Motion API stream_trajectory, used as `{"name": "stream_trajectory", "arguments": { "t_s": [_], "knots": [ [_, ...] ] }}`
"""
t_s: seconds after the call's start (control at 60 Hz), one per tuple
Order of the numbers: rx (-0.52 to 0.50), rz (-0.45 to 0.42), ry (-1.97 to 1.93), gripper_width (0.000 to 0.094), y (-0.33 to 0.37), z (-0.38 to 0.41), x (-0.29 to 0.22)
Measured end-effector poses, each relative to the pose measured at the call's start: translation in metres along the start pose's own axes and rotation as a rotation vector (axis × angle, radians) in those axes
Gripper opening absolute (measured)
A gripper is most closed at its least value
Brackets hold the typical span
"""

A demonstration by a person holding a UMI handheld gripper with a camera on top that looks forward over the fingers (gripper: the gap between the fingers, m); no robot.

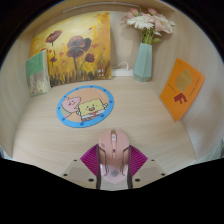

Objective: Arrange mouse

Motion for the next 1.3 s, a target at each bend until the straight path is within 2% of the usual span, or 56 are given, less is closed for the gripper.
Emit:
{"name": "stream_trajectory", "arguments": {
  "t_s": [0.05,0.117,0.333,0.417,0.5,0.583,0.633,0.733,0.917,1.05,1.217,1.3],
  "knots": [
    [0.008,0.005,-0.017,0.0356,0.009,0.001,-0.008],
    [0.024,-0.031,-0.031,0.0354,0.028,0.003,-0.035],
    [0.031,-0.292,-0.016,0.0355,0.100,0.029,-0.200],
    [0.002,-0.368,-0.011,0.0355,0.117,0.051,-0.255],
    [-0.030,-0.422,0.005,0.0356,0.117,0.075,-0.291],
    [-0.059,-0.409,0.026,0.0354,0.103,0.099,-0.309],
    [-0.082,-0.393,0.031,0.0354,0.084,0.114,-0.308],
    [-0.122,-0.302,0.040,0.0353,0.032,0.140,-0.284],
    [-0.129,-0.089,0.077,0.0352,-0.071,0.154,-0.200],
    [-0.108,0.013,0.101,0.0352,-0.113,0.145,-0.151],
    [-0.094,0.064,0.077,0.0357,-0.125,0.136,-0.119],
    [-0.088,0.034,0.103,0.0354,-0.123,0.135,-0.117]
  ]
}}
Point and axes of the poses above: the point between the fingertips, and its own axes, seen from behind it with the camera up: z to the left, x down, y backward, against the way the camera looks, the point moved 1 cm from there along y, backward, against the way the camera looks, and after that the axes turned 12 degrees about -y, right-handed, at the moved point
